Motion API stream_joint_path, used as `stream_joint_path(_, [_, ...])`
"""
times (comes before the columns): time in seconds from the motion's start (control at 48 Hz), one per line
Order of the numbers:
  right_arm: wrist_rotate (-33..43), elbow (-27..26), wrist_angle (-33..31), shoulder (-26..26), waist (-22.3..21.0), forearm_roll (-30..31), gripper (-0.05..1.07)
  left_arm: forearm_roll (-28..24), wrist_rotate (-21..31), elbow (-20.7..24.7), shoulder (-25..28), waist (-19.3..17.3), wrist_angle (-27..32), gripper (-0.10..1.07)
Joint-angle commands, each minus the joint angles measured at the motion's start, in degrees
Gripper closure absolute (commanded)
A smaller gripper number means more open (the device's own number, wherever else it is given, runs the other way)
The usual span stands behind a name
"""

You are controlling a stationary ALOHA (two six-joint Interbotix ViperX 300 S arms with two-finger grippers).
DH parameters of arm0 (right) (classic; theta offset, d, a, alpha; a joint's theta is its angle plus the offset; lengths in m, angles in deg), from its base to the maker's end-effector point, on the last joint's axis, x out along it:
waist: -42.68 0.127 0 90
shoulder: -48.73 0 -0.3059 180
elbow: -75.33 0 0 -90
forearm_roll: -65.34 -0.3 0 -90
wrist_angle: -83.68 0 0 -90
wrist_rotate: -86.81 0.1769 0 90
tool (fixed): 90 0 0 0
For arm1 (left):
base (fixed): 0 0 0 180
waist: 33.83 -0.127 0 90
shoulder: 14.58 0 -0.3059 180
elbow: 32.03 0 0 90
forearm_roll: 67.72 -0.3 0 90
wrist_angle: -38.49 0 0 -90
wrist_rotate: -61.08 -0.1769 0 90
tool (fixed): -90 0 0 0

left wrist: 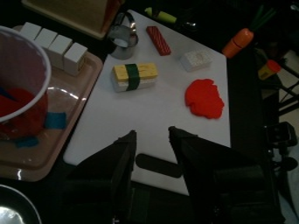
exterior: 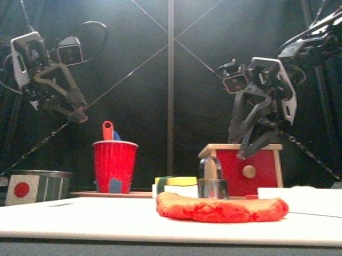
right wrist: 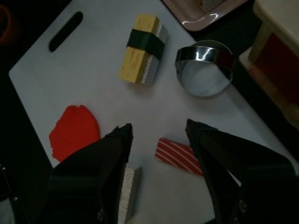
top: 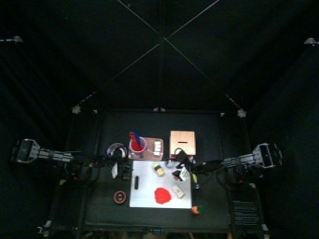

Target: Grab salmon and rice

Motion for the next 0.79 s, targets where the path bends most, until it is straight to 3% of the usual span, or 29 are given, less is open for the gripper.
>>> stream_joint_path(0.0, [0.1,-1.1,0.0,1.4,0.4,0.2,0.16,-0.3,-0.3,1.6,1.5,0.5,-1.3,0.22])
stream_joint_path(0.5, [0.1,-0.7,-2.9,2.2,2.4,0.8,0.16,-0.5,0.0,2.5,3.4,0.8,-2.5,0.22])
stream_joint_path(0.771, [0.2,-1.1,-4.8,4.7,5.1,-4.9,0.16,-2.5,-0.1,4.8,7.1,2.5,-2.5,0.22])
